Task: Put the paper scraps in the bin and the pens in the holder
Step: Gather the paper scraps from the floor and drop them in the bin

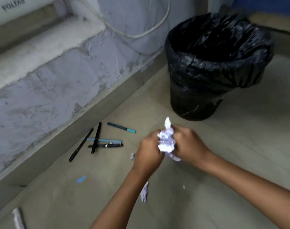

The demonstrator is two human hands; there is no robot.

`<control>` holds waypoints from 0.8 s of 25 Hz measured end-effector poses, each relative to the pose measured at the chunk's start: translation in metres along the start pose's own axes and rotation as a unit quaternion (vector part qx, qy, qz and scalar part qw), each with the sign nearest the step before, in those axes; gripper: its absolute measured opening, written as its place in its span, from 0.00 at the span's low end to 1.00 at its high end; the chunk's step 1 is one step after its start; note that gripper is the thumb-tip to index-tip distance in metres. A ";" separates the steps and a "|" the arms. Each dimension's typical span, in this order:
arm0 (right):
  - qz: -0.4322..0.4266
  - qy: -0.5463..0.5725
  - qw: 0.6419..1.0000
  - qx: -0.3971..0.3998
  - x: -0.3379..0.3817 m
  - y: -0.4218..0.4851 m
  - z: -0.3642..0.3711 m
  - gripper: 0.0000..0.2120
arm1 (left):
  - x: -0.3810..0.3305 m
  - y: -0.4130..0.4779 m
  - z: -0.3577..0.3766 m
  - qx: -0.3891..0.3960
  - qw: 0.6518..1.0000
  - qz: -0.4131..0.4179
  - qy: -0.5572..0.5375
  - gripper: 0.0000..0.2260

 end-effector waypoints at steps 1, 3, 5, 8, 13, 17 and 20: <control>-0.005 0.001 0.999 -0.041 0.004 0.023 -0.038 0.22 | -0.038 0.023 -0.019 -0.032 0.998 0.049 -0.019 0.10; -0.021 -0.031 0.993 -0.116 0.007 0.066 -0.111 0.22 | -0.105 0.072 -0.046 -0.060 0.989 0.134 -0.037 0.13; -0.032 -0.083 0.981 -0.174 0.001 0.103 -0.168 0.22 | -0.158 0.120 -0.055 -0.074 0.975 0.207 -0.009 0.16; 0.044 -0.135 0.973 -0.184 -0.049 0.147 -0.203 0.17 | -0.189 0.193 -0.032 -0.058 0.975 0.203 0.065 0.16; 0.195 -0.131 0.972 -0.018 -0.135 0.165 -0.185 0.31 | -0.182 0.254 0.018 0.027 0.980 0.125 0.155 0.18; 0.215 -0.121 0.969 0.002 -0.131 0.158 -0.195 0.40 | -0.184 0.255 0.016 0.091 0.990 0.038 0.103 0.15; 0.169 -0.069 0.970 -0.160 -0.101 0.137 -0.210 0.27 | -0.178 0.241 0.000 0.053 0.997 0.020 -0.045 0.12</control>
Point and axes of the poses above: each hand's wrist, its own y-axis towards the middle knuckle, its own z-axis out of the palm, x = y × z, the point moved 8 cm from there along y, towards the middle knuckle, and after that the axes turned 6 degrees about -x, right-handed, at the moved point
